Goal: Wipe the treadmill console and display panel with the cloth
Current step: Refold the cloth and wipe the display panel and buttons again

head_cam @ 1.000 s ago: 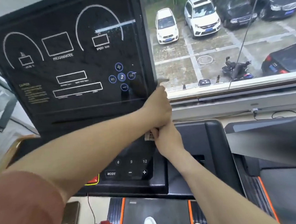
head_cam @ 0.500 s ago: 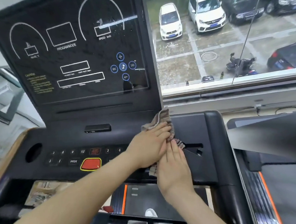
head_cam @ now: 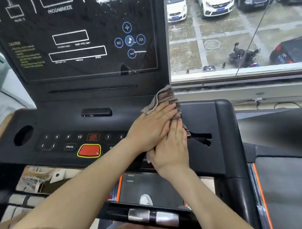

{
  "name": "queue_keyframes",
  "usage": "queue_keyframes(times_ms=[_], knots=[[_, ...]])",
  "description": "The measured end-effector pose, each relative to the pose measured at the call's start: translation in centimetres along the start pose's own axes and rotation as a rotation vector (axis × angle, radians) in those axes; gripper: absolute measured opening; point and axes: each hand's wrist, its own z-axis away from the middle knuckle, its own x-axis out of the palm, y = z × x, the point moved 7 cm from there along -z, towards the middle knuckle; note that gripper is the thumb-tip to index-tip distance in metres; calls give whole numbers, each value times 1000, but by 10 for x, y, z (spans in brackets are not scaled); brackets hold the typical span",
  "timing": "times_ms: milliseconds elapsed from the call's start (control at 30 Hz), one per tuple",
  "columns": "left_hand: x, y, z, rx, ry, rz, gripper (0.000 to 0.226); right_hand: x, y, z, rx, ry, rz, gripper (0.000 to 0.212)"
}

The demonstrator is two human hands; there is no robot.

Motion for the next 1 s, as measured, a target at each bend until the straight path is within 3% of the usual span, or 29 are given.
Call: queue_keyframes(times_ms=[233, 467, 733, 1000], knots=[[15, 16, 47, -178, 15, 236, 68, -4, 9, 52, -175, -49, 74, 66], [-2, -5, 13, -181, 113, 198, 62, -7, 12, -19, -168, -105, 222, 94], [16, 13, 65, -192, 91, 183, 59, 3, 17, 32, -288, -61, 283, 75], [22, -8, 89, -177, 151, 75, 53, 10, -4, 41, -213, 38, 314, 72]])
